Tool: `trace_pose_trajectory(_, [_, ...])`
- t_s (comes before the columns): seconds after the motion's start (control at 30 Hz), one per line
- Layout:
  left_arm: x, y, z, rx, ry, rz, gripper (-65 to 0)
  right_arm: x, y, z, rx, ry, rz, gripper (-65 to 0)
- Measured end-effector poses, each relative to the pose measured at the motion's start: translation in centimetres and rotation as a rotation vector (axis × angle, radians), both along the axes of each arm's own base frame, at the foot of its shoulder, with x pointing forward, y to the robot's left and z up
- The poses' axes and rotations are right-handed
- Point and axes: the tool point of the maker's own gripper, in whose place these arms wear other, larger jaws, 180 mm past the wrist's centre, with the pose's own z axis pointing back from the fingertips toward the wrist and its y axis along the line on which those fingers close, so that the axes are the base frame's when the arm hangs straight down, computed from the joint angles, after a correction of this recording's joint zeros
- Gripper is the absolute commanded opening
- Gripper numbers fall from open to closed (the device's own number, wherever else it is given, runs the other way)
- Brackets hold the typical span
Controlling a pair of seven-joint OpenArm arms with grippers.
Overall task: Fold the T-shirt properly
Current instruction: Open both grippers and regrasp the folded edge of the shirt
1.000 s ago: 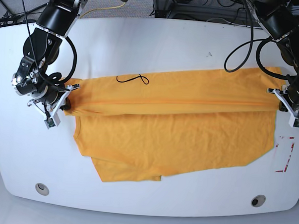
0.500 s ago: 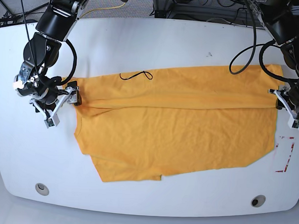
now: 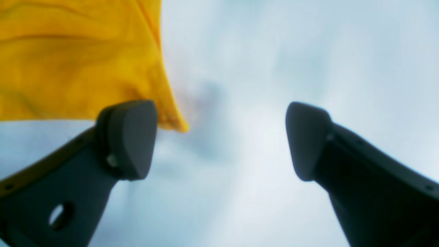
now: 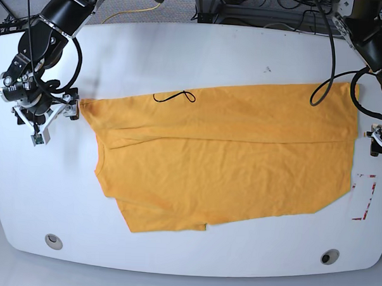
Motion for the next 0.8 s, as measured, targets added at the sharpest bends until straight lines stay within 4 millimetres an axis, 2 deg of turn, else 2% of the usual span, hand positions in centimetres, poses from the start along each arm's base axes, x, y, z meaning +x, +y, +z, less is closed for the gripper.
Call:
trace_pose_trajectory(0.13, [-1.6,-0.7,-1.5,0.001,0.038,-0.014,-25.7,-1.0,0.2,-1.4,0.025,0.037,-0.011,-15.7])
trace_pose_trajectory(0.33, [-5.1,-1.9,-4.7,-0.002,0.134,-0.021,-25.8,-1.6,1.2,-3.4,0.097,0.067,-0.037,-16.3])
trace_pose_trajectory(0.47, [-6.9,-3.6,-6.5,-0.032,0.172,-0.034,-25.8,-1.6,1.7,-4.0,0.122,0.079,-0.039,-16.3])
trace_pose_trajectory(0.53, [-7.6,-4.0,-6.9,-0.035,0.184,-0.046,-25.8,-1.5,1.6,-4.0,0.122,0.079,-0.041,-16.3])
trace_pose_trajectory(0.6, [-8.2,-3.6,-6.9,-0.017,0.197,-0.044,-25.8,-1.2,1.6,-3.9,0.128,0.074,-0.041,-16.3])
trace_pose_trajectory(0.7, [-8.7,-3.1,-7.0,-0.003,0.211,-0.037,-25.8,-1.0,2.4,-4.5,0.160,0.074,-0.041,-16.5])
trace_pose_trajectory(0.8, [-8.7,-3.5,-7.4,-0.019,0.213,-0.037,-25.8,-1.2,3.1,-5.5,0.190,0.097,-0.042,-16.6])
